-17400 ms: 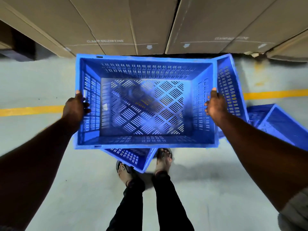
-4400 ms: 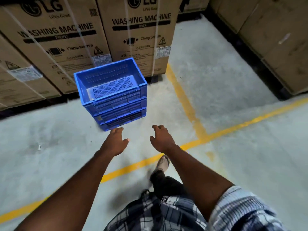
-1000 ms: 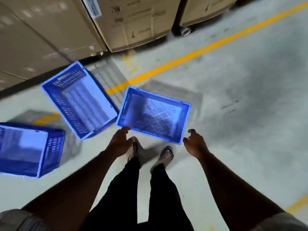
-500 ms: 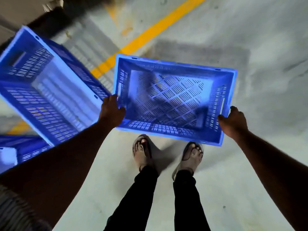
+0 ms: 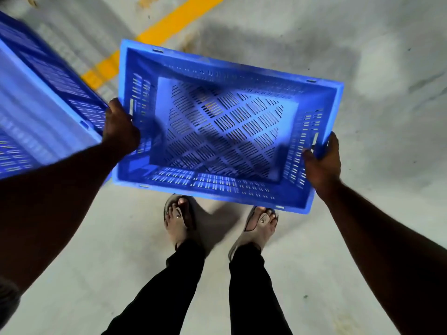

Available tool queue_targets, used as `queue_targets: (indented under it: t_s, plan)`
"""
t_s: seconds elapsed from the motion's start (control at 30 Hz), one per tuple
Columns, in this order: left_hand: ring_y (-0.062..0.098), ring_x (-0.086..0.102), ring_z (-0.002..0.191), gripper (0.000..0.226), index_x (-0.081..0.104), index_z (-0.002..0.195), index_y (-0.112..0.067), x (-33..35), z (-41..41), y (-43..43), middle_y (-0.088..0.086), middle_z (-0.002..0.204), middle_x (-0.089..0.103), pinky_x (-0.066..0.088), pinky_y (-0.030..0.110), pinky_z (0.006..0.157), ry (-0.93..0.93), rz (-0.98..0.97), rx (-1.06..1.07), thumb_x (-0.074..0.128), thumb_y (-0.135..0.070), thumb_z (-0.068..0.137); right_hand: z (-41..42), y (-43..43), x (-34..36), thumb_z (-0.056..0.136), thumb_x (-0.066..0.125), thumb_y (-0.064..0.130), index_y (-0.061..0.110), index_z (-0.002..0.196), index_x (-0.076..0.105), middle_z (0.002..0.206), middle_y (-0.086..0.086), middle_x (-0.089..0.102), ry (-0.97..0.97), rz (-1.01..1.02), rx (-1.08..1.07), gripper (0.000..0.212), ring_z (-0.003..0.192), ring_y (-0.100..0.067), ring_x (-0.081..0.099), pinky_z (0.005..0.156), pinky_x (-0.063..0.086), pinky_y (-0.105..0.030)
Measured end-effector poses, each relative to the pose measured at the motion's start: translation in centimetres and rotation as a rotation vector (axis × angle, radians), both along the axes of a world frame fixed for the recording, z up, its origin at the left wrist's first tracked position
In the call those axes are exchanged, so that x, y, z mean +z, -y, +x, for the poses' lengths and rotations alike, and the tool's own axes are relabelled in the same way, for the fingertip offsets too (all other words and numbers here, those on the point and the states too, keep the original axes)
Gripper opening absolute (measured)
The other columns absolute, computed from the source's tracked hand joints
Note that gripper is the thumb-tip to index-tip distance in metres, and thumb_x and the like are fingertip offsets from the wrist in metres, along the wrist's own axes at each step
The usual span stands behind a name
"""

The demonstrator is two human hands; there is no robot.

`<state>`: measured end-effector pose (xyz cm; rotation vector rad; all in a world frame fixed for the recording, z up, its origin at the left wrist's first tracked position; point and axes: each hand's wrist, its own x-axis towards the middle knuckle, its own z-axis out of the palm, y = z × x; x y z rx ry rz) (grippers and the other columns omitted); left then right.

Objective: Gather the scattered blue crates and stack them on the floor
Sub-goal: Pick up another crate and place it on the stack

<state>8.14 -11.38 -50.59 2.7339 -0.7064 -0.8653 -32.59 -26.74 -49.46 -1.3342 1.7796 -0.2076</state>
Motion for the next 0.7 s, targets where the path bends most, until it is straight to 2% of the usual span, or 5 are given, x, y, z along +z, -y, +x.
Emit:
queue_targets:
  t_s: [0.17, 0.27, 0.4, 0.5, 0.7]
  plan:
    - [0.044, 0.052, 0.109, 0.061, 0.031, 0.138, 0.000, 2.4, -0.3, -0.4, 0.030, 0.120, 0.052, 0.041, 0.048, 0.092, -0.041, -0.026, -0.021, 0.050, 0.005, 0.080, -0.2, 0.3, 1.6, 0.080, 0.051, 0.014, 0.020, 0.146, 0.037, 0.126, 0.001, 0.063, -0.039, -0.042, 0.005, 0.068, 0.107, -0.018, 0.062, 0.097, 0.046, -0.030]
    - [0.044, 0.055, 0.101, 0.074, 0.026, 0.141, -0.008, 4.4, -0.7, -1.1, 0.028, 0.111, 0.056, 0.046, 0.049, 0.086, -0.115, -0.070, -0.030, 0.050, -0.007, 0.072, -1.1, 0.6, 3.5, 0.086, 0.052, 0.009, 0.023, 0.153, 0.029, 0.129, -0.004, 0.061, -0.105, -0.042, -0.025, 0.072, 0.101, -0.012, 0.057, 0.092, 0.041, -0.022]
    - [0.049, 0.057, 0.098, 0.070, 0.029, 0.139, -0.012, 7.9, -1.0, -2.0, 0.030, 0.112, 0.056, 0.047, 0.053, 0.082, -0.185, -0.128, 0.013, 0.051, -0.022, 0.074, -2.2, 0.8, 8.1, 0.089, 0.049, 0.001, 0.024, 0.153, 0.027, 0.109, -0.015, 0.065, -0.186, -0.063, 0.021, 0.071, 0.087, -0.018, 0.054, 0.081, 0.036, -0.021]
    - [0.047, 0.058, 0.093, 0.078, 0.016, 0.149, -0.005, 12.5, -1.9, -1.9, 0.033, 0.108, 0.056, 0.045, 0.047, 0.078, -0.121, -0.087, -0.074, 0.050, 0.000, 0.079, -2.8, 1.0, 12.0, 0.088, 0.046, 0.000, 0.025, 0.154, 0.023, 0.085, -0.013, 0.055, -0.214, -0.100, 0.079, 0.074, 0.074, -0.024, 0.050, 0.071, 0.035, -0.023]
    - [0.053, 0.051, 0.089, 0.091, -0.001, 0.153, -0.002, 22.1, -2.7, -2.2, 0.041, 0.100, 0.051, 0.040, 0.049, 0.073, -0.015, -0.056, -0.298, 0.049, 0.012, 0.079, -3.5, 0.7, 21.3, 0.089, 0.042, -0.001, 0.026, 0.154, 0.020, 0.082, -0.018, 0.048, -0.237, -0.152, 0.077, 0.074, 0.071, -0.028, 0.047, 0.069, 0.033, -0.027]
